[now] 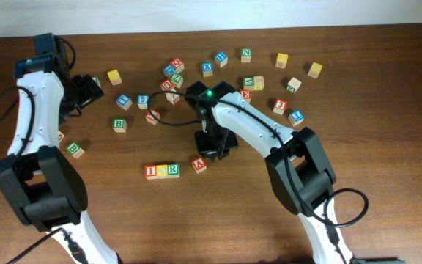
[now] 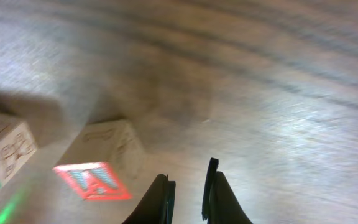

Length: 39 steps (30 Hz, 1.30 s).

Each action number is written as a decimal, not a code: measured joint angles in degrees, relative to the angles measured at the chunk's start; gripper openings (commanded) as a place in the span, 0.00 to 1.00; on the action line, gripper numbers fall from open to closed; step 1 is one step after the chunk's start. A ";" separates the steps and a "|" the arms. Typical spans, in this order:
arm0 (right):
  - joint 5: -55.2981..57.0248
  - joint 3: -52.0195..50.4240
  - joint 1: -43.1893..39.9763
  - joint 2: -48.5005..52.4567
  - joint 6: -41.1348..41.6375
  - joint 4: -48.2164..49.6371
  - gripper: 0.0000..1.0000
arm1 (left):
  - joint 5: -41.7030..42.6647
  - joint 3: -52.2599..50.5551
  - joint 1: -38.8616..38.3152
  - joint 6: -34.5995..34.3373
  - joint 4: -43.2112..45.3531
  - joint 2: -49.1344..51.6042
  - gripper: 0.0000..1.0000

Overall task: Spell out ICRA
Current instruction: 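Lower the A block right of the R block and open the right gripper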

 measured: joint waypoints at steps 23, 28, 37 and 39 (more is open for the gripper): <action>-2.29 0.00 5.22 0.00 0.02 2.16 0.18 | 0.00 0.00 0.00 0.00 0.00 0.00 0.99; -2.32 0.00 5.22 0.00 0.00 2.45 0.19 | 0.00 0.00 0.00 0.00 0.00 0.00 0.99; -2.36 0.00 5.22 0.00 0.02 2.62 0.19 | 0.00 0.00 0.00 0.00 0.00 0.00 0.99; -2.32 0.00 5.22 0.00 0.00 2.62 0.19 | 0.00 0.00 0.00 0.00 0.00 0.00 0.99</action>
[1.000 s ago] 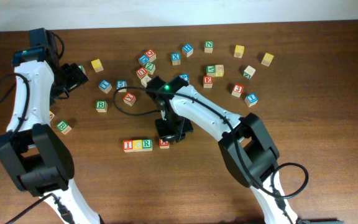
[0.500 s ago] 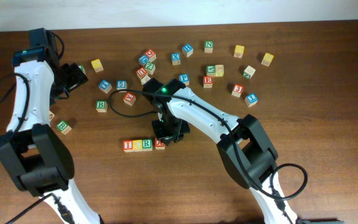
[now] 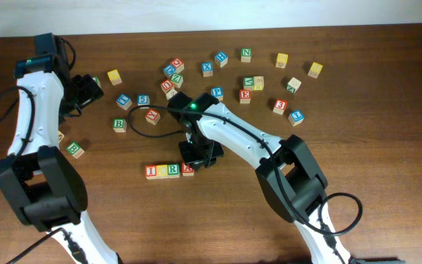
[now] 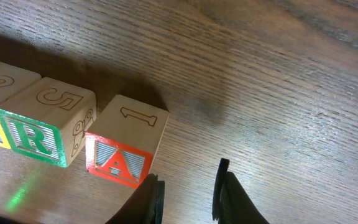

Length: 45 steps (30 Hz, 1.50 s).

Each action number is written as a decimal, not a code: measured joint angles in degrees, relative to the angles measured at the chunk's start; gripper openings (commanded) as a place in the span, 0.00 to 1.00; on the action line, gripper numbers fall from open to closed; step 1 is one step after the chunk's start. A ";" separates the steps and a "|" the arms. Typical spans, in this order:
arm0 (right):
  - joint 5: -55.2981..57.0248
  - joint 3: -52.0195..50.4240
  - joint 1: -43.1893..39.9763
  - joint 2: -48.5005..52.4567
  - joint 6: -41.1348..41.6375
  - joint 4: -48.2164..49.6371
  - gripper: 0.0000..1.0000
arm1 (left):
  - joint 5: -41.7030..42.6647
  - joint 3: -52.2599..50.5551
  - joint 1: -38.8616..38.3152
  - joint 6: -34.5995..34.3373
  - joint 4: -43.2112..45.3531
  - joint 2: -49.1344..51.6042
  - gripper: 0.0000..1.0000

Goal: Spell out ICRA

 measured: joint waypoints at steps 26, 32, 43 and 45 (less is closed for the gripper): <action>0.24 0.00 -1.03 0.00 0.00 -0.74 0.10 | 0.00 0.00 0.00 0.00 0.00 0.00 0.99; 0.28 0.00 -0.92 0.00 0.02 0.24 0.11 | -0.02 0.00 0.00 0.00 -0.02 0.00 0.99; 0.55 0.00 0.26 0.00 0.04 1.07 0.11 | 0.00 0.00 0.00 0.00 0.00 0.00 0.99; 0.90 0.00 0.50 0.00 0.04 1.07 0.11 | 0.00 0.00 0.00 0.00 -0.02 0.00 0.99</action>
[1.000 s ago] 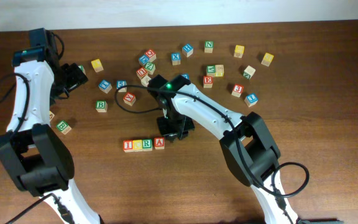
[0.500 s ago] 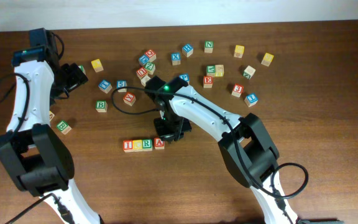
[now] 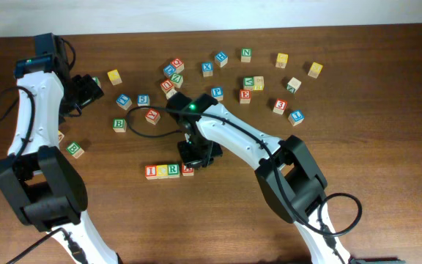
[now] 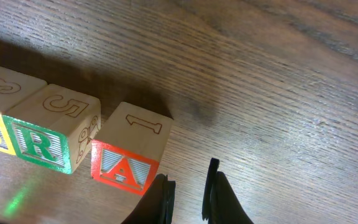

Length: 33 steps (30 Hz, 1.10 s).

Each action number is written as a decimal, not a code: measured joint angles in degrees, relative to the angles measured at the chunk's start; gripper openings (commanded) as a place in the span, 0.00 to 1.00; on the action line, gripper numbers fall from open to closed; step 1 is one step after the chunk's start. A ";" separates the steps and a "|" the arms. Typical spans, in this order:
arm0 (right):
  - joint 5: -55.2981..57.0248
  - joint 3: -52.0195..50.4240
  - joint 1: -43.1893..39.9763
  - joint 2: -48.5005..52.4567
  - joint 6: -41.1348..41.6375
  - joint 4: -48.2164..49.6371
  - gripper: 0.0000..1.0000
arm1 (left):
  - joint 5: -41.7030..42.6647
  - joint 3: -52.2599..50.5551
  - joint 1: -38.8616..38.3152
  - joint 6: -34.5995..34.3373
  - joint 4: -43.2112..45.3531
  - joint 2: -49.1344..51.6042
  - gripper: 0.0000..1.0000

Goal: Spell out ICRA

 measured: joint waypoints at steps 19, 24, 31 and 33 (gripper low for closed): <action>-1.90 0.00 0.20 0.00 0.00 0.63 0.11 | 0.00 0.00 0.00 0.00 0.02 0.00 0.99; -2.40 -0.04 0.20 0.00 0.00 0.68 0.11 | 0.00 0.00 0.00 0.00 0.02 0.00 0.99; -2.60 -0.09 0.20 0.00 0.00 0.68 0.11 | 0.00 0.00 0.00 0.00 0.02 0.00 0.99; -2.60 -0.09 0.20 0.00 0.00 0.68 0.11 | 0.00 0.00 0.00 0.00 0.02 0.00 0.99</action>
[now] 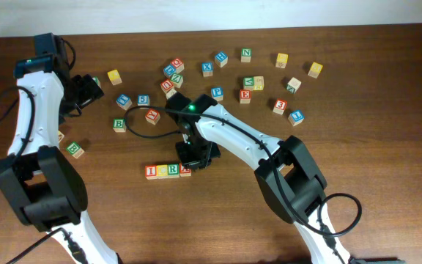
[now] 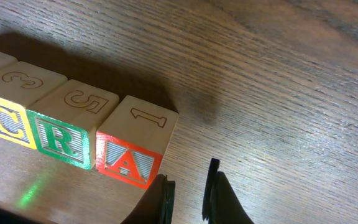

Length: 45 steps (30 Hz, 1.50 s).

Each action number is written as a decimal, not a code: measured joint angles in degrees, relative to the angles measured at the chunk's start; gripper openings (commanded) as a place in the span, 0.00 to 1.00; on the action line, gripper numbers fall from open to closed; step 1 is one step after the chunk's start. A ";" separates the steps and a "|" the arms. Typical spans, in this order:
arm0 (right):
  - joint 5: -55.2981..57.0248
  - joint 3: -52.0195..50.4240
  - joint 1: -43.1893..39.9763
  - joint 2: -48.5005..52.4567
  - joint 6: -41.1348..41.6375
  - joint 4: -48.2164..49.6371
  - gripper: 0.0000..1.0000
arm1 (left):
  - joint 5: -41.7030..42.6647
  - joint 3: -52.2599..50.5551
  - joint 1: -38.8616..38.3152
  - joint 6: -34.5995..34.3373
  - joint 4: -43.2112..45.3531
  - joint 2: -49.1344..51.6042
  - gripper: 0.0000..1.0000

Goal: Spell out ICRA

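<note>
The row of wooden letter blocks lies on the table: I point(image 1: 151, 171), yellow C point(image 2: 5, 121), green R point(image 2: 61, 142) and red A point(image 2: 128, 163). The A block point(image 1: 186, 170) touches the R block's right side, in line with it. My right gripper point(image 2: 188, 173) sits low just right of the A block, its jaws a narrow gap apart with nothing between them. One of its fingers point(image 2: 164, 198) is close to the A block's corner. My left gripper point(image 1: 86, 91) is far off at the back left. Its jaws do not show.
Several loose letter blocks are scattered along the back of the table, such as a blue one point(image 1: 143, 100), a green one point(image 1: 119, 125) and a yellow one point(image 1: 314, 70). A black cable point(image 1: 141, 121) loops behind the row. Bare wood lies in front of the row.
The A block stood slightly skewed with a small gap to the R block. Now it sits flush against the R block and in line. My right gripper has shifted a little to the left.
First the A block lay tilted and apart, to the right of the I, C, R row, with my right gripper beside it. Then it stood close to the R block, slightly skewed, and now it closes the row. The left arm has stayed still.
</note>
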 measured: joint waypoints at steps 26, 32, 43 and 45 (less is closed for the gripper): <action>-1.25 0.00 0.00 0.00 0.00 0.00 0.17 | -0.02 0.00 0.00 0.00 -0.02 0.00 0.99; -1.25 0.00 0.00 0.00 0.02 -0.02 0.14 | 0.00 0.00 0.00 0.00 0.00 0.00 0.99; -1.27 1.11 -0.68 0.02 -0.04 -3.50 0.19 | 0.00 0.00 0.00 0.00 -0.02 0.00 0.99; -1.27 1.99 -1.62 0.02 -0.11 -3.26 0.19 | 0.00 0.00 0.00 0.00 0.00 0.00 0.99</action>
